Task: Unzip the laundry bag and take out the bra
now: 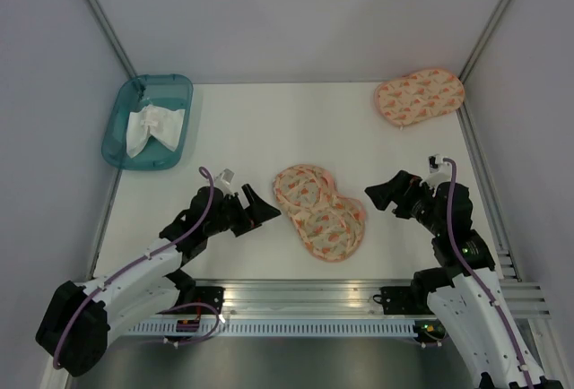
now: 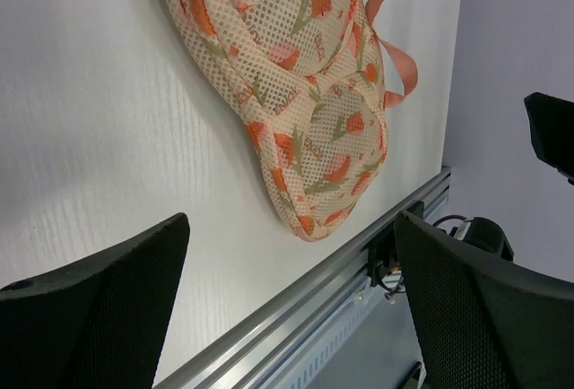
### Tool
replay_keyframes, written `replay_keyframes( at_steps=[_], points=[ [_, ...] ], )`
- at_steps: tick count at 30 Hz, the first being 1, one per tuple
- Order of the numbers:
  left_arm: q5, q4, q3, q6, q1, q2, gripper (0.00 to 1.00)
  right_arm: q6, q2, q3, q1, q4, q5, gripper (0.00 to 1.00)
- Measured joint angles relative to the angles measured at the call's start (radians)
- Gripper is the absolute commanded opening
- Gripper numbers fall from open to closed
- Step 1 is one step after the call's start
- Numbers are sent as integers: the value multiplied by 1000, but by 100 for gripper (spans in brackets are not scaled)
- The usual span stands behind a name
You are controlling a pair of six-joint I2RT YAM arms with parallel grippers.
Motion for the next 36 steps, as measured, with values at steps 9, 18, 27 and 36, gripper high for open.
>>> replay_keyframes(
  at_steps=[9,18,27,36],
  points=[
    [36,137,6,-17,0,198,100,-9,13,-8,9,-6,-8,98],
    [53,283,128,-82,0,497,98,-9,23,-19,35,-6,-3,98],
    [71,341,298,-120,0,777,87,-10,30,-19,53,-6,8,98],
    [85,455,320,-162,0,912,20,-10,30,-19,58,-6,20,98]
  ],
)
